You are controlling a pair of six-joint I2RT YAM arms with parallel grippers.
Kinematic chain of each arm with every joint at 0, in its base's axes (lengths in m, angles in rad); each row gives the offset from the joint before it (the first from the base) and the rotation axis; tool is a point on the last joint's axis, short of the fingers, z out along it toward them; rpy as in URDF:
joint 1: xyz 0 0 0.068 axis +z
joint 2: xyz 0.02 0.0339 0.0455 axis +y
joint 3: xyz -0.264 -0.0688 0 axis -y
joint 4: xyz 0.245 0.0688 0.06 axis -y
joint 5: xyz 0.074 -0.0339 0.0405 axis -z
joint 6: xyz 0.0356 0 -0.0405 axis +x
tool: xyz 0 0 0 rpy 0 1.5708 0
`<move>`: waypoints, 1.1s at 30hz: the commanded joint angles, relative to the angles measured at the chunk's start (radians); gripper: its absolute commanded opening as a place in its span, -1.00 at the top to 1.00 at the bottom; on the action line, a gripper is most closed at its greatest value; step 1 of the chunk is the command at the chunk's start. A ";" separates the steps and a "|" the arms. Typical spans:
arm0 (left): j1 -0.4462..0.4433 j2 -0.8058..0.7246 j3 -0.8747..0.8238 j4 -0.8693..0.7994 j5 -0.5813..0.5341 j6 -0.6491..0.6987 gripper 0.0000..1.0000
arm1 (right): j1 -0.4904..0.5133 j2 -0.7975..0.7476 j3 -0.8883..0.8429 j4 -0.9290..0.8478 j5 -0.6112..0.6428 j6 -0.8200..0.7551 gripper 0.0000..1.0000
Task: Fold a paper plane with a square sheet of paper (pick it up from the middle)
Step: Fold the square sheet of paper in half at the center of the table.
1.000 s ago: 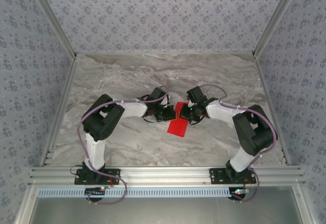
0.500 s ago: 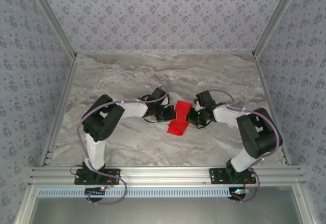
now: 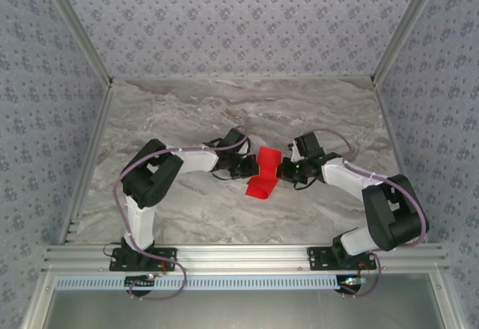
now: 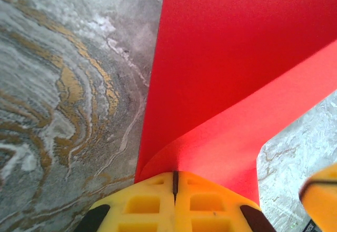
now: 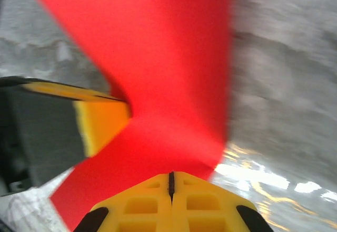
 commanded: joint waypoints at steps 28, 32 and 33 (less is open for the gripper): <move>-0.013 0.105 -0.087 -0.258 -0.170 -0.006 1.00 | -0.062 0.083 0.019 0.134 -0.027 -0.056 1.00; -0.014 0.111 -0.081 -0.261 -0.170 -0.005 1.00 | -0.018 0.177 0.055 0.204 -0.058 -0.028 1.00; -0.014 0.112 -0.081 -0.263 -0.170 -0.004 1.00 | -0.015 0.200 0.062 0.219 -0.069 -0.025 1.00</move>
